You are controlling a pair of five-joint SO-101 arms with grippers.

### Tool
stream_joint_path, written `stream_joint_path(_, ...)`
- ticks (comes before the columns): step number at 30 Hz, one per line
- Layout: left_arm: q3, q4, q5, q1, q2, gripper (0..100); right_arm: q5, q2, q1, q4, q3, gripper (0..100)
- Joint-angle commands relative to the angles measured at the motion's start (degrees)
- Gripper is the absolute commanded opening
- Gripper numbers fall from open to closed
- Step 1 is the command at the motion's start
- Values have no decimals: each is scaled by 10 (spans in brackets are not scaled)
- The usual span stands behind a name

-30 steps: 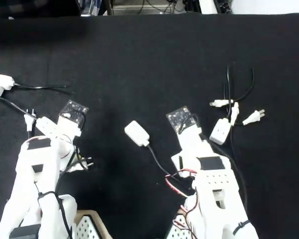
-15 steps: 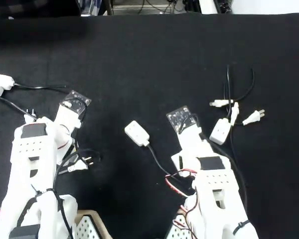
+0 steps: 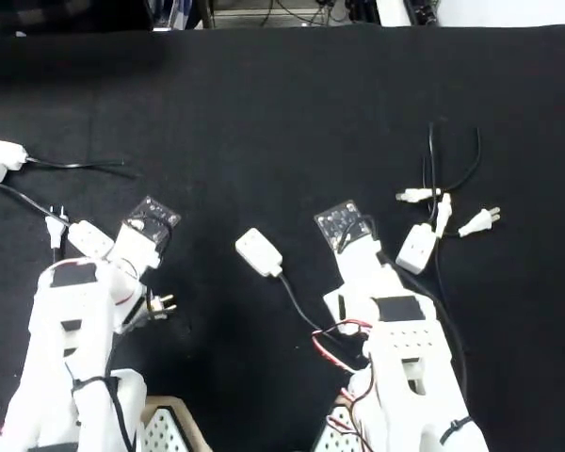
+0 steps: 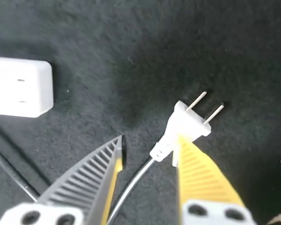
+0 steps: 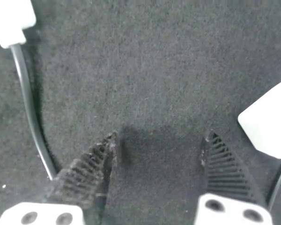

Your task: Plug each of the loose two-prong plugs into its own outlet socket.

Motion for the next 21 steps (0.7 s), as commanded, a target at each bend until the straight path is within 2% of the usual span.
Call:
stream_joint_path(1, 17, -34, -3, 7, 4, 180, -5, -7, -8, -8, -1, 276)
stream_joint_path(4, 18, -18, -3, 7, 0, 180, -5, -7, -8, -8, -1, 276)
stream_joint_path(8, -6, 67, -15, 18, -2, 180, -5, -7, -8, -8, -1, 276)
stream_joint_path(11, -17, 101, -26, 20, -2, 180, -5, -7, -8, -8, -1, 276)
stream_joint_path(21, -23, 104, -27, 22, 3, 167, -6, -7, -8, -8, -1, 276)
